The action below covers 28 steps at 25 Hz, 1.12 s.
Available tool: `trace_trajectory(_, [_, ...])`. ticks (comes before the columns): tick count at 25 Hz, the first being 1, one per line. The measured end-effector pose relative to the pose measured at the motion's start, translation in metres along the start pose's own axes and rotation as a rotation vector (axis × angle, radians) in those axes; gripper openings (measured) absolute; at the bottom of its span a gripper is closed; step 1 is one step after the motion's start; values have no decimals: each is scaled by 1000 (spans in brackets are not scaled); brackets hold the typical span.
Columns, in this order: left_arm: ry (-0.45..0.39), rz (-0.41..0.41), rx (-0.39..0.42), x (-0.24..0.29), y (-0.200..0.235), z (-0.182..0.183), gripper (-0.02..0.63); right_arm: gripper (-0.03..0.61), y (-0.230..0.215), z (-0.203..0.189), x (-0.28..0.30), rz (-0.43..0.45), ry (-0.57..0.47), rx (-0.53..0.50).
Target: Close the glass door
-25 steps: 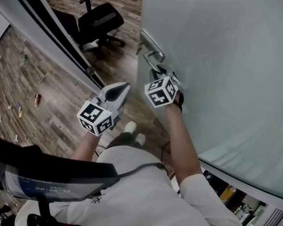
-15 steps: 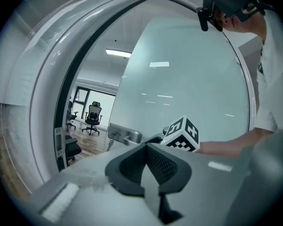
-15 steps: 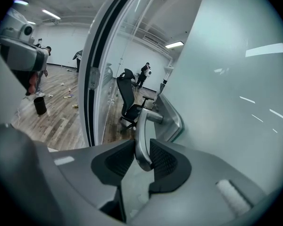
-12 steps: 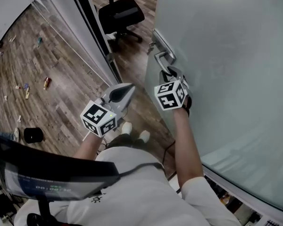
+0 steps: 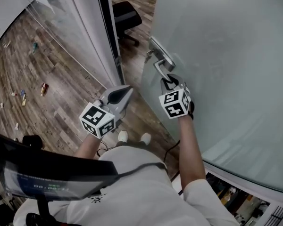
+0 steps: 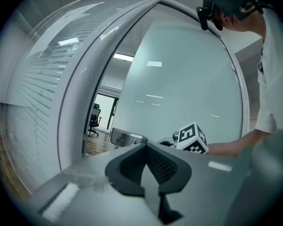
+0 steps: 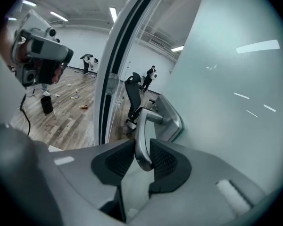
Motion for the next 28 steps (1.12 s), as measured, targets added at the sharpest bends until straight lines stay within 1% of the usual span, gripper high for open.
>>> trace_trajectory(7, [2,-10,-5,7,-8,-2,5,106,6,-9,-8,41,-10,-6])
trace_trajectory(13, [-11,-1,1,-5,1,-11,5,104,35,-12,-4,65,-17,-20])
trace_trajectory(28, [-4,37,-4,-18,11,-19,5,104,83,-5,-12,140,-58,-57])
Point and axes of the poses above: the fingertips, and each gripper's own axes: x forward along the fingers, y to its left, z out of its top, the point moved 3 cm from there along -x, backward along the fingers, and after that the axes turned 6 degrees about z, right-handed, at the moved point
